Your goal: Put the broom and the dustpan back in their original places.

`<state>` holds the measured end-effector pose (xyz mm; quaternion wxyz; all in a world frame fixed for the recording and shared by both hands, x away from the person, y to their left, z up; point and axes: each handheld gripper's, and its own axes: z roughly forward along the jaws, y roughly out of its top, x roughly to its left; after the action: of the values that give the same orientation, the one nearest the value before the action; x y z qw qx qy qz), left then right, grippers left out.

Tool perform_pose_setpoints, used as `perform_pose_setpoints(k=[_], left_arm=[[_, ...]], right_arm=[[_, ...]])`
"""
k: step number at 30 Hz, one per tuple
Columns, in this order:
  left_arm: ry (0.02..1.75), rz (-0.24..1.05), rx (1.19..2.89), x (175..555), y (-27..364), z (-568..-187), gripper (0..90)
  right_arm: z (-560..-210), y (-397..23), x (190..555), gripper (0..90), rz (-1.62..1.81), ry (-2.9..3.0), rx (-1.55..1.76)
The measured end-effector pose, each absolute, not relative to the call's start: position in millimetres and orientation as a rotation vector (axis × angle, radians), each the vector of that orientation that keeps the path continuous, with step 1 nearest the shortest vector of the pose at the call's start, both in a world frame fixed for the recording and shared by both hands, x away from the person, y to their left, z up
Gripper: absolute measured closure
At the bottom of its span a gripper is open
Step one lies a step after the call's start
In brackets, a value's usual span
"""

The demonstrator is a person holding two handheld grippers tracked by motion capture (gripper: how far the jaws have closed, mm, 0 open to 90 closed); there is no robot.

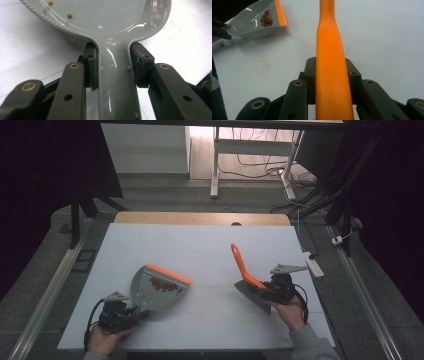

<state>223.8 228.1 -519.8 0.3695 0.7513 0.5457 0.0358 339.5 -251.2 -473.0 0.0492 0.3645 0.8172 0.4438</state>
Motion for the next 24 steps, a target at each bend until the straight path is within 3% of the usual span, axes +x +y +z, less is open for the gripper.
perform_pose_setpoints(k=[24], left_arm=[[1.649, 0.234, 1.723, 225, 238, -527, 61.4]], right_arm=[[-481, -259, 326, 70.8, 1.319, 2.543, 1.174]])
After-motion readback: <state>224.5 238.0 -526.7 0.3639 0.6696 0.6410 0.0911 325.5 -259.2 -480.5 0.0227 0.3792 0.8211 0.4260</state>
